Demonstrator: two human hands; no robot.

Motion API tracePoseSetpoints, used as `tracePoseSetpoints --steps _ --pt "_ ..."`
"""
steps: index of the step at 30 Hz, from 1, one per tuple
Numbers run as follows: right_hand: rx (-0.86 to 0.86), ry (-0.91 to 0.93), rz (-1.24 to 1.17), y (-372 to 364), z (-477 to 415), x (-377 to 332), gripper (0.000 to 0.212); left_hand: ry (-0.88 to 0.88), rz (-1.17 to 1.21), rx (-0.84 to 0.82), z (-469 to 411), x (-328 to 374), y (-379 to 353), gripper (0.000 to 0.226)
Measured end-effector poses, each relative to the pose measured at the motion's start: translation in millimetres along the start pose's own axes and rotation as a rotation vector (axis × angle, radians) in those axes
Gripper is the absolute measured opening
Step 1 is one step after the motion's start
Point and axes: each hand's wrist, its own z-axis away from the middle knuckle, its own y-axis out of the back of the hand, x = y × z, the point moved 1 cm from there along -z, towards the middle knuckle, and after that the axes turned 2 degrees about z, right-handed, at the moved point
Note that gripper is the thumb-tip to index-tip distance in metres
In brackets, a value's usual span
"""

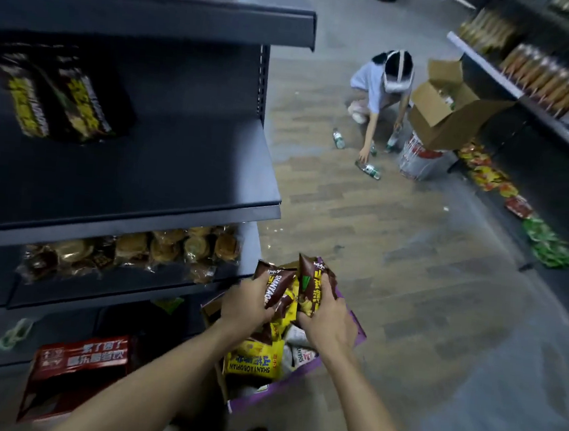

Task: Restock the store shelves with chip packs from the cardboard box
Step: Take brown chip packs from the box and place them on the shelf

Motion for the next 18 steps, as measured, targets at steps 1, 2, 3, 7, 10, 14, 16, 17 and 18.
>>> tracePoseSetpoints --steps 1,2,3,7,10,14,16,17,18 --pt "0.013 0.017 -0.007 10 10 -6 0.096 -0.026 -0.028 0.024 8 2 11 0.051" --pt "0.028 0.039 -0.012 19 18 -13 0.096 -0.044 -0.066 0.053 15 3 22 0.054" --pt "0.044 0.059 -0.013 26 26 -21 0.097 -0.047 -0.100 0.082 21 2 33 0.061" --pt "0.114 0.125 -0.029 45 51 -60 0.097 -0.025 -0.076 0.200 40 -15 78 0.080" --pt "0.159 0.182 -0.036 52 70 -101 0.092 -0.019 -0.064 0.249 55 -41 118 0.068" --pt "0.204 0.282 -0.074 51 110 -169 0.091 0.025 -0.097 0.349 84 -94 171 0.063" --pt "0.205 0.332 -0.105 47 131 -204 0.092 0.051 -0.087 0.391 101 -125 196 0.064" --pt "0.208 0.362 -0.121 43 141 -221 0.093 0.059 -0.087 0.414 109 -140 208 0.063" --pt "0.209 0.390 -0.135 40 152 -238 0.094 0.065 -0.088 0.436 118 -156 219 0.062"
